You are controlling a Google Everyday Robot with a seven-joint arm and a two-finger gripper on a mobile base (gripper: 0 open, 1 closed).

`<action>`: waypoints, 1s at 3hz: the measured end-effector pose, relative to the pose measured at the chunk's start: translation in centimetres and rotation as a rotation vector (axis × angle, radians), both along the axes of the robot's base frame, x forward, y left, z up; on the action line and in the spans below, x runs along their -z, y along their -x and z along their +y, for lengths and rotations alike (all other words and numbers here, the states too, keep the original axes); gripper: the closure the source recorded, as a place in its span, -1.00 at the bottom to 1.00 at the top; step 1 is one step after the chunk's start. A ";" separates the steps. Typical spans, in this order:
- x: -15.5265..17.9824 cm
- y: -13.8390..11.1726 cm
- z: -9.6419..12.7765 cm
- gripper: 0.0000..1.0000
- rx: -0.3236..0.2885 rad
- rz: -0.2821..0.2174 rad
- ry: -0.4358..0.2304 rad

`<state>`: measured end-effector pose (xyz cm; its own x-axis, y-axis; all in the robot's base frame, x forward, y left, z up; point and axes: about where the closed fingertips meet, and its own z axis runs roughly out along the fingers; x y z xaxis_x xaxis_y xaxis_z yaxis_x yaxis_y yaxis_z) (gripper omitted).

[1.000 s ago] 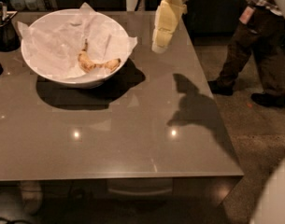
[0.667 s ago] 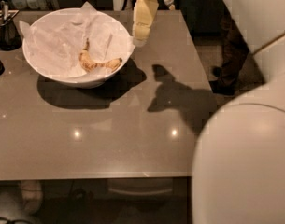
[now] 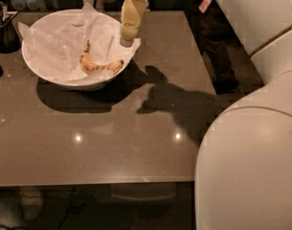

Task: Pick banana from white bowl

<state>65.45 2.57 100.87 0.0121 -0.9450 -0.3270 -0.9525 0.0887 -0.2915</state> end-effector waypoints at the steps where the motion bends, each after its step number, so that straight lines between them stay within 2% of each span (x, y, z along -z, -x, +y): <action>1: 1.1 1.0 3.5 -1.00 0.004 0.047 -0.017; 2: 2.1 1.7 6.8 -1.00 0.019 0.094 -0.018; 3: 2.5 1.1 9.0 -1.00 0.039 0.121 -0.015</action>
Offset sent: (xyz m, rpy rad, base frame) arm -0.0353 0.1006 -0.0300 -0.0081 0.1800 -0.0353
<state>64.35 11.60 98.34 -0.0651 -0.9390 -0.3378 -0.9762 0.1301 -0.1734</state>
